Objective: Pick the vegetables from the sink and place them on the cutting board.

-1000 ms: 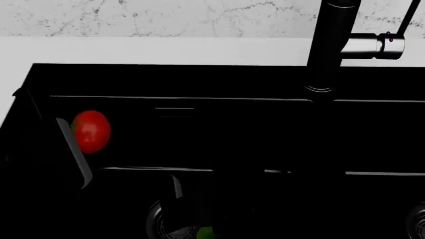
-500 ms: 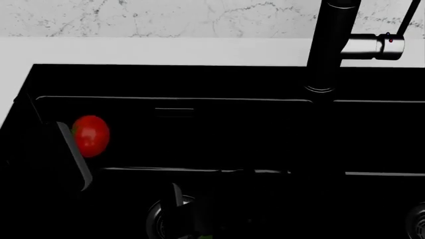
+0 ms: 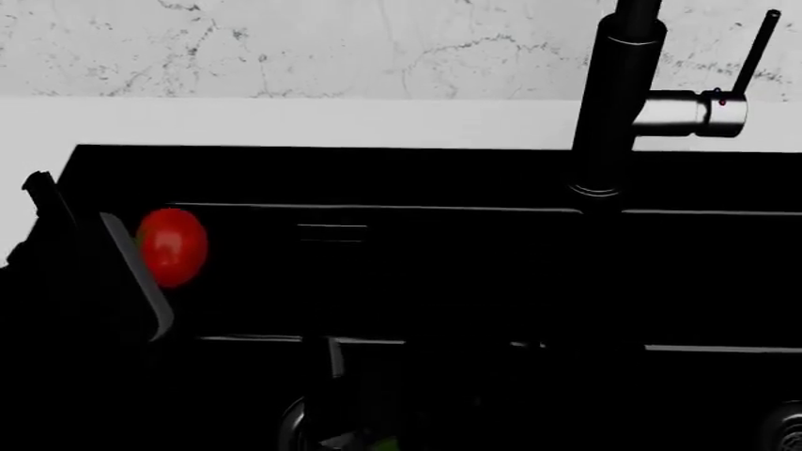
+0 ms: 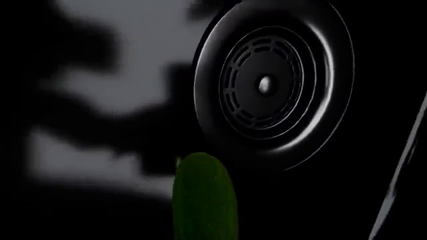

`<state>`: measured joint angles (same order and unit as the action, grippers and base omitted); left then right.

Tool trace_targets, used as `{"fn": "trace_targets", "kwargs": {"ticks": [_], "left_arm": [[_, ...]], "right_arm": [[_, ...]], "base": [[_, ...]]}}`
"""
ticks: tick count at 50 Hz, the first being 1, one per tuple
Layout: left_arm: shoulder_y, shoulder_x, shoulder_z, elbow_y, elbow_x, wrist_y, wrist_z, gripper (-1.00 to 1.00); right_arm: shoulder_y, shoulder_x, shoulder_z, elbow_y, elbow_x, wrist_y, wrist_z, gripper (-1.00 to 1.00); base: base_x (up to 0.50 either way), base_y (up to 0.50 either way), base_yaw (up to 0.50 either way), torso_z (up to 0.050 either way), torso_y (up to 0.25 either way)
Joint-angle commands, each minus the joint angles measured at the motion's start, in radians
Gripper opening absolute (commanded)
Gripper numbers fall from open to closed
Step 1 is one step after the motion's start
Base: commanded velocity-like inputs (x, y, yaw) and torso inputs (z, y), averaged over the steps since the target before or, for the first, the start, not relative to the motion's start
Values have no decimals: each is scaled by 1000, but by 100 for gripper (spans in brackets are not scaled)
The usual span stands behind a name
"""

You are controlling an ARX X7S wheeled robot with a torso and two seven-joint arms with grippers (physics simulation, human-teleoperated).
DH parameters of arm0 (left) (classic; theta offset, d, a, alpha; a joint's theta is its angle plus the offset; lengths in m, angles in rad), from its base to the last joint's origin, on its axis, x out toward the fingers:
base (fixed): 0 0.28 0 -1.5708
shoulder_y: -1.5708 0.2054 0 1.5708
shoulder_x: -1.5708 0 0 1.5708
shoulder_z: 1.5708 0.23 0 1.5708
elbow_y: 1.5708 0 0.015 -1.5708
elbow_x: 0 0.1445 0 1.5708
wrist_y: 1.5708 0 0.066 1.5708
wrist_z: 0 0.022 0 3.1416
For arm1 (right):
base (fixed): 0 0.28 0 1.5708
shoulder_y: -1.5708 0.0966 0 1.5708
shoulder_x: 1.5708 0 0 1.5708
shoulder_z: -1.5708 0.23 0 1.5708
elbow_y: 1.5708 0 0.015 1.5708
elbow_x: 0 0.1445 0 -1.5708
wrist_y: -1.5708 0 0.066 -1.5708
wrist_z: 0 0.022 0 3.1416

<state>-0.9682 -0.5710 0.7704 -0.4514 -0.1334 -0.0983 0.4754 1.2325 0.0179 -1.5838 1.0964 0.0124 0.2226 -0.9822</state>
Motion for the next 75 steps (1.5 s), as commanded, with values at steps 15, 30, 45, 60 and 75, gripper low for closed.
{"fn": "trace_targets", "kwargs": {"ticks": [15,30,45,60,75], "left_arm": [[3,25,-60,70,-78,-69,29,-100],[-11,27,-61,86,-77,-86,23,-100],[14,54,-88,143,-2,-121,-178,-100],[70,60,-186,239,-26,-253,-360,-100],[52,72,-186,239,-9,-247,-385,-100]], "right_arm": [[105,-18,28,-7,84,-20,-42,-100],[142,-18,28,1,100,4,-46,-100],[236,-18,61,36,286,-18,157,-100],[242,-16,113,95,368,-13,307,-100],[237,72,148,-94,412,126,383,-100]], "base": [[45,0,1,0,250],[-391,0,0,0,250],[-133,0,0,0,67],[0,0,0,0,0],[-473,-63,0,0,0]]}}
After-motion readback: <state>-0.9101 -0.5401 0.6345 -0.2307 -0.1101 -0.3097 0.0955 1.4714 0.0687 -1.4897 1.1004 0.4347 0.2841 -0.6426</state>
